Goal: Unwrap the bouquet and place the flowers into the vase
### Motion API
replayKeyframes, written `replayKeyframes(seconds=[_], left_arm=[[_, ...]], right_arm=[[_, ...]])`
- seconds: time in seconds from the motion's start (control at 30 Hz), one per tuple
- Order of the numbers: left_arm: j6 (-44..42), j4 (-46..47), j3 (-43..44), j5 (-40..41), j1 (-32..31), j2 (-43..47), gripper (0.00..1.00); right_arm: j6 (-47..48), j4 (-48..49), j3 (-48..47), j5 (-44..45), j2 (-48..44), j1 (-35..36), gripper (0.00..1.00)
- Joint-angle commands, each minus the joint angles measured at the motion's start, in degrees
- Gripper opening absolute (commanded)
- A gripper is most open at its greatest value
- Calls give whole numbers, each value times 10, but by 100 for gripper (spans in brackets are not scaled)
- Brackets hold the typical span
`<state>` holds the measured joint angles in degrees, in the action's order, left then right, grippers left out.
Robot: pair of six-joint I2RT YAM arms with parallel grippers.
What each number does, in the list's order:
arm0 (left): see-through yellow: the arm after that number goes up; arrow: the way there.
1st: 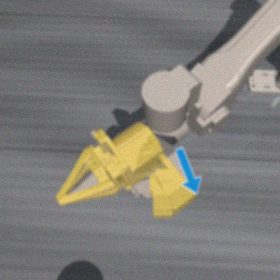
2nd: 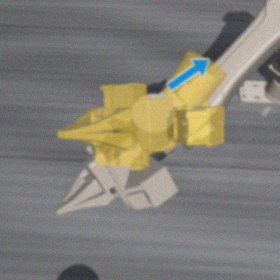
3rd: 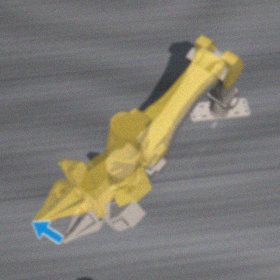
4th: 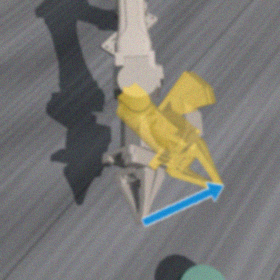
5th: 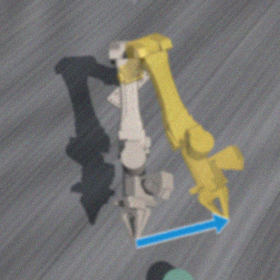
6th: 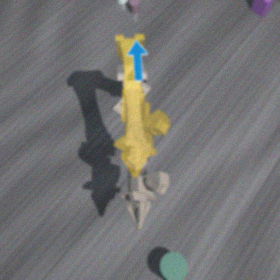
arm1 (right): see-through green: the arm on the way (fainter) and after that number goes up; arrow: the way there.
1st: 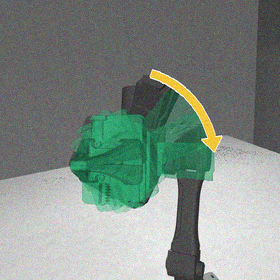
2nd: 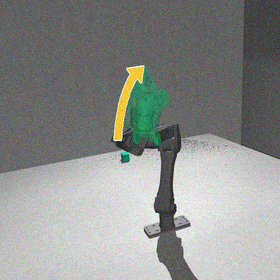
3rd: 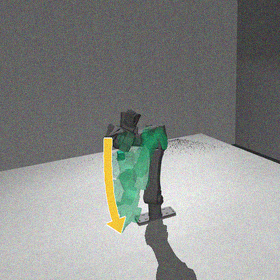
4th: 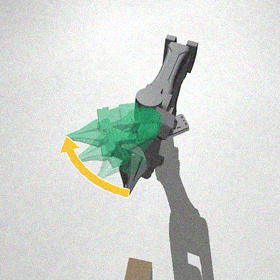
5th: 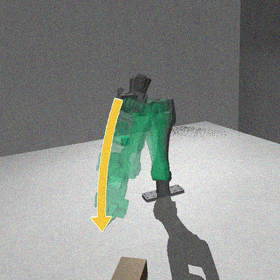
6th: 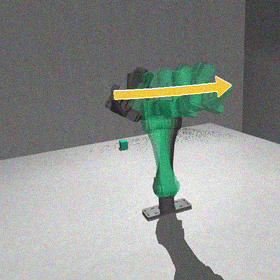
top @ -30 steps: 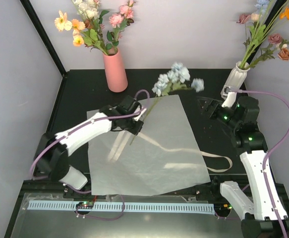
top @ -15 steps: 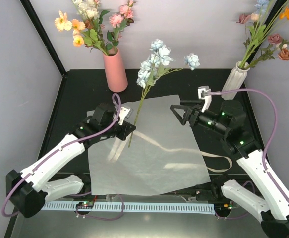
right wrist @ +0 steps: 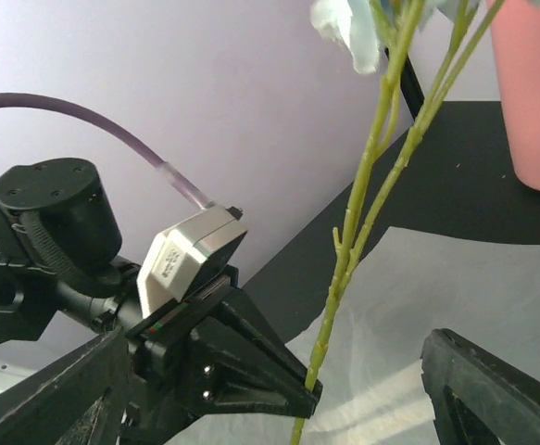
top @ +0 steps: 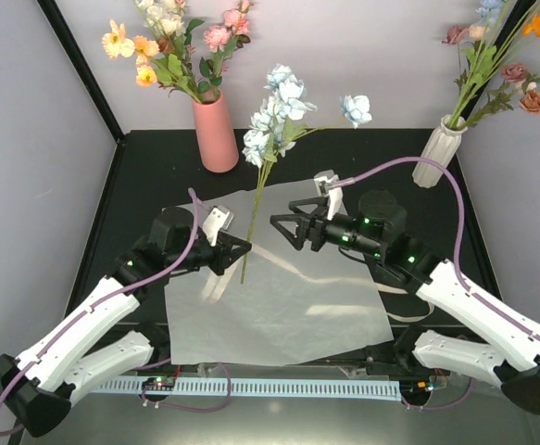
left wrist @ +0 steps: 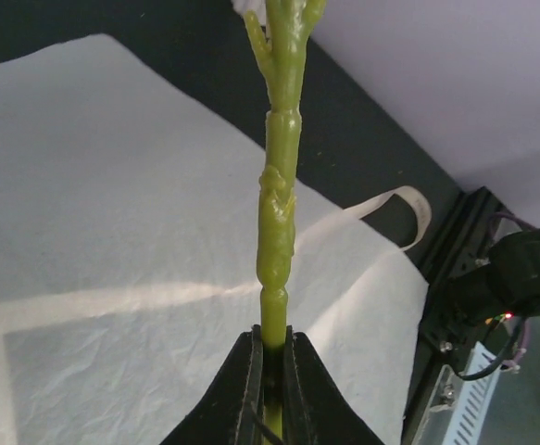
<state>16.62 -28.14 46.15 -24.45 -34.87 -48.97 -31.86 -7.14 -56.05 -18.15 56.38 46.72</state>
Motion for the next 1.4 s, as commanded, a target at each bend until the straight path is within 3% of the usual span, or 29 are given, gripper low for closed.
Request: replayKeyframes(seconds=[0.0, 0.2, 0.37, 1.17, 1.27, 1.37], left_arm=[[10, 43, -12, -41, 4, 31, 2], [9, 51, -27, -68, 4, 57, 1], [-1, 53, -34, -84, 2, 72, 2], [-32, 50, -54, -103, -9, 88, 3], [-33, 44, -55, -94, -10, 89, 19], [-41, 23, -52, -77, -9, 93, 52]], right_arm=[[8, 32, -32, 51, 25, 27, 86], [-8, 49, -48, 87, 64, 37, 83], [-11, 43, -80, 91, 104, 41, 74], [-2, 35, -127, 79, 145, 41, 3], [6, 31, -130, 85, 140, 41, 1], [34, 17, -138, 109, 131, 42, 2]])
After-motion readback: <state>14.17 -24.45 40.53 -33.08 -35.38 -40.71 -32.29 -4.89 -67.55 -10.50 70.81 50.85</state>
